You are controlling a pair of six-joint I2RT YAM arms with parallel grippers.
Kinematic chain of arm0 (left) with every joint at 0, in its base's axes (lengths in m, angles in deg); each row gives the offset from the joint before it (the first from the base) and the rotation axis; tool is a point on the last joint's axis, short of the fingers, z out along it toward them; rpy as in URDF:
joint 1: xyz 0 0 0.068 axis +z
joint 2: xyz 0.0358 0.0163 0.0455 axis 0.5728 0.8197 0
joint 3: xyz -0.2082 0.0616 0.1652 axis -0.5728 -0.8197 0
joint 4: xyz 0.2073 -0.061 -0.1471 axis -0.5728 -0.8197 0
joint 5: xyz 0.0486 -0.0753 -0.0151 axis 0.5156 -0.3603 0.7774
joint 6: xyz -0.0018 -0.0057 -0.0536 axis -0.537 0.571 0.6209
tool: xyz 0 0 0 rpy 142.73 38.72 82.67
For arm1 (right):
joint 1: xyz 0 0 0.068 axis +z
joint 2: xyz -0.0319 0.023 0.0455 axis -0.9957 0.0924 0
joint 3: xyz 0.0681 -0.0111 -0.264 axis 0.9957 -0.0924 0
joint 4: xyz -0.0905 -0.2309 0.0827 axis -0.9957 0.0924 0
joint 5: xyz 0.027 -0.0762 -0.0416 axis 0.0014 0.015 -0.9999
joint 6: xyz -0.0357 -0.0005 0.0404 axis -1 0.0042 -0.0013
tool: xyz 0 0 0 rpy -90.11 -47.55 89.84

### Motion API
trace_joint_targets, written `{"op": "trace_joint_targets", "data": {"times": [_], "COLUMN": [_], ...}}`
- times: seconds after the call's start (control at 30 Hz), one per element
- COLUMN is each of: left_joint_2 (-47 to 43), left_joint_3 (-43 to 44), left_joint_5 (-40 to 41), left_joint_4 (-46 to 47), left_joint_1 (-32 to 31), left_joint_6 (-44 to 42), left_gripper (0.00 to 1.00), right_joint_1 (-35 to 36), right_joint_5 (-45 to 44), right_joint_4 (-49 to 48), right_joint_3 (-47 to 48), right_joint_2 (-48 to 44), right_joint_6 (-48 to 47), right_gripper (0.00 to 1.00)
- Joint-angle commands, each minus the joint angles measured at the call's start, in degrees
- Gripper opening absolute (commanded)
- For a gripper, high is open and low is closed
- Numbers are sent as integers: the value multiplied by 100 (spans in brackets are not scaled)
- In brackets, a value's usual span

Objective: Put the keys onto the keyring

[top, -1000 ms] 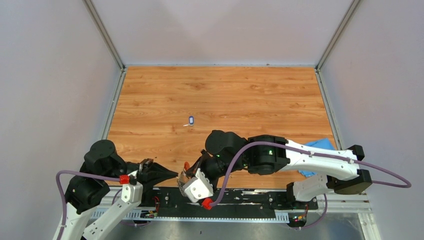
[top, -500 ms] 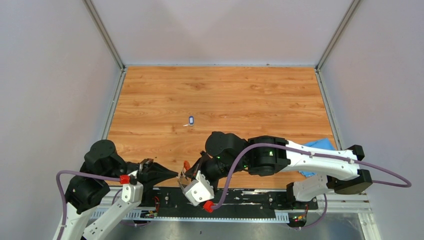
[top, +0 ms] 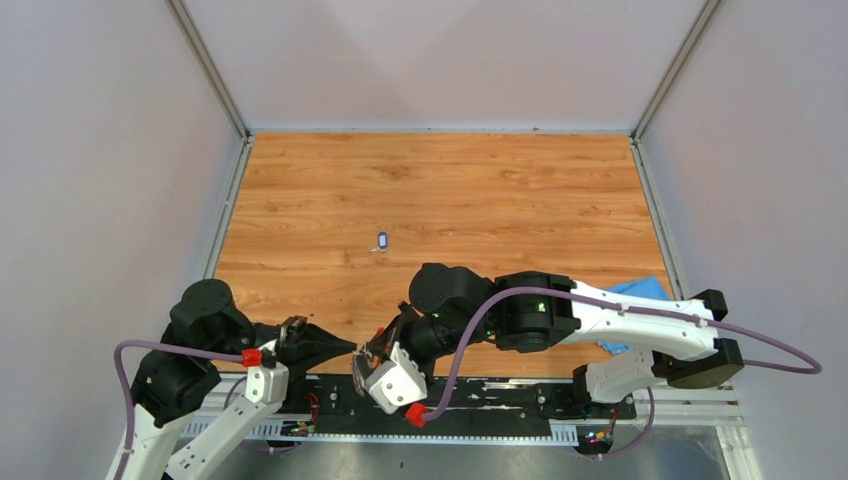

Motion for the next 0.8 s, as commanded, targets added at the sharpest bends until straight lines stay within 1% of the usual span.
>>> {"op": "trace_joint_targets", "data": {"times": [0.0,0.77], "left_joint_2": [75,50], "left_joint_3": [-45,-32], "left_joint_5": [-4,143], "left_joint_4": [7,13], "left_joint_1": [-16,-18], "left_joint_6": [-77,-96], "left_gripper": [0,0], "right_joint_1": [85,85], "right_joint_5": [-150,-102], "right_joint_4": [84,-237], "right_joint_3": [177,171], "right_joint_2": [82,187], "right_joint_6": [-124,-131], "right_gripper": [0,0]}}
